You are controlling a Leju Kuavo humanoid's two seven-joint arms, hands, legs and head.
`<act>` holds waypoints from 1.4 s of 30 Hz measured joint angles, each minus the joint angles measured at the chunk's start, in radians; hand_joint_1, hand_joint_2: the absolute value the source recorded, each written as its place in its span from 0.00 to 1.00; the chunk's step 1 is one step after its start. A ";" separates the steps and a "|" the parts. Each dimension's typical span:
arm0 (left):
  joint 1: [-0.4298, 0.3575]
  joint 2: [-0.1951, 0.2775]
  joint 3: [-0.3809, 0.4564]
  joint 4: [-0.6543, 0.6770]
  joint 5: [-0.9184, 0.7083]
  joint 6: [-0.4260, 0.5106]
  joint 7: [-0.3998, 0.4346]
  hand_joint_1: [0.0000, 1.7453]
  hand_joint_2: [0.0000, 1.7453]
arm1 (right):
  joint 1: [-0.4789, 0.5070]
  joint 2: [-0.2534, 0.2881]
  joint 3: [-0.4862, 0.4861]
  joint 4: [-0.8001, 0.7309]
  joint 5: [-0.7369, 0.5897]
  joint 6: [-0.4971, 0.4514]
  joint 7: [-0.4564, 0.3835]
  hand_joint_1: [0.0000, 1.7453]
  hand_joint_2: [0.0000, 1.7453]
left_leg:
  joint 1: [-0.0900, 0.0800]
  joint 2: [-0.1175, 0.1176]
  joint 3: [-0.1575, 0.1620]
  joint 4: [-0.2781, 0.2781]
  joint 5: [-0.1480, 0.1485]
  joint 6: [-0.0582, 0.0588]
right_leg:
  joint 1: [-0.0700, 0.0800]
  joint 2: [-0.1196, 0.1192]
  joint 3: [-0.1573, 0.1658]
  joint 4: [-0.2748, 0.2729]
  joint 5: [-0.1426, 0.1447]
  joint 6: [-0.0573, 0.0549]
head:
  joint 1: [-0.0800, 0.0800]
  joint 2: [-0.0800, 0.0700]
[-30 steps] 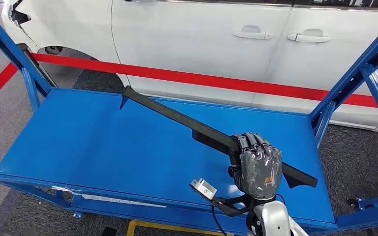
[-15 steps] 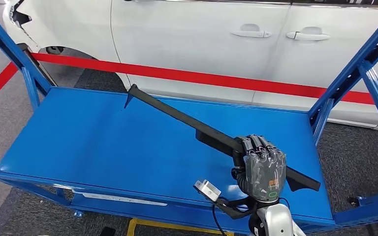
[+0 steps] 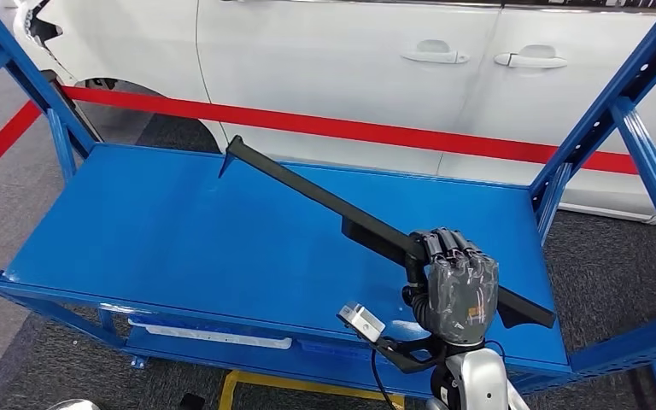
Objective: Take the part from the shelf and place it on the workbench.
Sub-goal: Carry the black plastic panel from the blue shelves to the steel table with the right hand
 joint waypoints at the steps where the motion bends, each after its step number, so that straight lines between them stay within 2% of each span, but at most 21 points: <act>1: 0.001 0.000 0.000 0.000 0.000 0.000 0.001 0.00 1.00 | 0.000 0.001 -0.002 0.000 -0.001 0.000 -0.003 1.00 1.00 | 0.002 0.002 -0.001 -0.005 0.008 0.004 | -0.001 0.000 -0.002 0.000 0.001 0.006 | 0.000 0.000; 3: 0.001 -0.002 0.000 0.000 -0.001 0.001 0.002 0.00 1.00 | 0.001 0.002 -0.006 0.001 -0.005 0.000 -0.007 1.00 1.00 | 0.008 0.007 -0.010 -0.017 0.028 0.017 | -0.001 0.002 -0.016 0.031 -0.035 0.014 | 0.001 0.000; 6: -0.001 -0.003 0.000 0.000 -0.001 0.001 0.003 0.00 1.00 | 0.002 0.002 -0.011 0.002 -0.009 0.000 -0.009 1.00 1.00 | 0.009 0.011 -0.038 -0.017 0.050 0.028 | -0.003 0.003 -0.071 0.200 -0.160 0.024 | 0.001 0.000; 7: -0.001 -0.004 0.000 0.000 -0.001 0.001 0.003 0.00 1.00 | 0.003 0.002 -0.011 0.004 -0.010 0.000 -0.010 1.00 1.00 | 0.009 0.012 -0.049 -0.014 0.055 0.027 | -0.005 0.003 -0.080 0.248 -0.182 0.027 | 0.001 0.000; 8: 0.000 -0.004 0.000 0.000 -0.001 0.001 0.003 0.00 1.00 | 0.004 0.002 -0.011 0.005 -0.010 0.000 -0.010 1.00 1.00 | 0.009 0.012 -0.059 -0.010 0.059 0.026 | -0.007 0.003 -0.074 0.264 -0.182 0.030 | 0.001 0.000; 9: 0.000 -0.004 0.000 0.000 -0.001 0.001 0.003 0.00 1.00 | 0.005 0.002 -0.012 0.006 -0.010 0.000 -0.010 1.00 1.00 | 0.009 0.012 -0.068 -0.004 0.062 0.024 | -0.009 0.003 -0.048 0.241 -0.165 0.031 | 0.001 0.000; 11: -0.001 -0.004 0.000 0.000 -0.001 0.001 0.003 0.00 1.00 | 0.004 0.002 -0.013 0.007 -0.011 0.000 -0.012 1.00 1.00 | 0.010 0.012 -0.083 0.009 0.065 0.020 | -0.013 0.002 0.043 0.108 -0.121 0.031 | 0.001 0.000; 13: -0.001 -0.005 0.000 0.000 -0.001 0.002 0.003 0.00 1.00 | 0.005 0.003 -0.014 0.007 -0.011 0.000 -0.015 1.00 1.00 | 0.008 0.011 -0.092 0.018 0.069 0.011 | -0.009 0.004 0.102 0.009 -0.100 0.024 | 0.001 0.000; 16: 0.000 -0.005 0.000 0.000 -0.001 0.002 0.004 0.00 1.00 | 0.005 0.007 -0.015 0.008 -0.013 -0.001 -0.020 1.00 1.00 | 0.005 0.009 -0.099 0.020 0.083 -0.009 | -0.004 0.006 0.098 -0.007 -0.089 0.008 | 0.001 0.000; 18: 0.001 -0.005 0.000 0.000 -0.001 0.002 0.004 0.00 1.00 | 0.005 0.011 -0.016 0.008 -0.016 -0.001 -0.023 1.00 1.00 | 0.006 0.007 -0.113 0.037 0.064 -0.022 | -0.009 0.004 0.085 -0.012 -0.075 -0.010 | 0.001 0.000; 21: 0.001 -0.004 0.000 0.000 -0.001 0.002 0.004 0.00 1.00 | 0.005 0.018 -0.017 0.009 -0.020 -0.001 -0.025 1.00 1.00 | 0.011 0.005 -0.162 0.182 -0.056 -0.036 | -0.010 0.000 0.057 -0.014 -0.050 -0.029 | 0.000 0.000; 23: 0.001 -0.004 0.000 0.000 -0.001 0.002 0.004 0.00 1.00 | 0.005 0.020 -0.018 0.011 -0.024 0.000 -0.026 1.00 1.00 | 0.013 0.005 -0.179 0.281 -0.100 -0.040 | -0.006 -0.002 0.037 -0.011 -0.036 -0.030 | 0.000 0.000; 25: 0.001 -0.004 0.000 0.000 -0.001 0.002 0.004 0.00 1.00 | 0.005 0.021 -0.018 0.014 -0.027 0.000 -0.026 1.00 1.00 | 0.013 0.005 -0.134 0.249 -0.068 -0.036 | -0.003 -0.002 0.018 -0.007 -0.024 -0.028 | -0.001 0.000; 28: -0.001 -0.003 0.000 0.000 -0.001 0.002 0.004 0.00 1.00 | 0.005 0.023 -0.018 0.015 -0.028 0.000 -0.026 1.00 1.00 | 0.007 0.004 -0.002 0.050 -0.017 -0.018 | -0.001 -0.001 0.000 -0.001 -0.009 -0.020 | 0.000 0.000; 30: -0.002 -0.001 0.000 0.000 -0.001 0.002 0.004 0.00 1.00 | 0.005 0.024 -0.019 0.015 -0.028 0.000 -0.026 1.00 1.00 | 0.000 0.003 0.027 -0.010 -0.017 -0.009 | -0.003 -0.002 -0.004 -0.002 0.003 -0.007 | 0.000 0.000; 33: -0.002 -0.002 0.000 0.000 -0.001 0.002 0.003 0.00 1.00 | 0.005 0.025 -0.020 0.015 -0.028 0.000 -0.027 1.00 1.00 | 0.002 0.006 0.016 -0.025 0.009 0.006 | -0.004 0.000 -0.009 -0.005 0.008 0.011 | 0.000 0.000; 35: -0.003 -0.002 0.000 0.000 -0.001 0.002 0.003 0.00 1.00 | 0.005 0.025 -0.021 0.015 -0.028 0.000 -0.027 1.00 1.00 | 0.008 0.011 0.003 -0.035 0.032 0.020 | -0.005 0.002 -0.030 0.047 -0.053 0.020 | 0.000 0.000; 37: -0.004 -0.002 0.000 0.000 -0.001 0.002 0.003 0.00 1.00 | 0.005 0.025 -0.021 0.016 -0.028 0.000 -0.027 1.00 1.00 | 0.007 0.013 -0.022 -0.031 0.049 0.027 | -0.007 0.003 -0.067 0.167 -0.144 0.027 | 0.000 0.000; 38: -0.003 -0.002 0.000 0.000 -0.001 0.002 0.003 0.00 1.00 | 0.006 0.025 -0.021 0.017 -0.029 0.000 -0.027 1.00 1.00 | 0.006 0.013 -0.035 -0.027 0.056 0.027 | -0.008 0.003 -0.081 0.225 -0.169 0.029 | 0.000 0.000; 40: -0.002 -0.002 0.000 0.000 -0.002 0.002 0.003 0.00 1.00 | 0.006 0.025 -0.022 0.018 -0.029 -0.001 -0.027 1.00 1.00 | 0.006 0.014 -0.062 -0.016 0.067 0.025 | -0.008 0.002 -0.068 0.261 -0.158 0.032 | 0.000 0.000; 42: -0.002 -0.003 0.000 0.000 -0.002 0.002 0.003 0.00 1.00 | 0.005 0.026 -0.022 0.018 -0.029 -0.002 -0.028 1.00 1.00 | 0.007 0.014 -0.084 -0.001 0.073 0.020 | -0.009 0.002 0.016 0.158 -0.108 0.030 | 0.000 0.000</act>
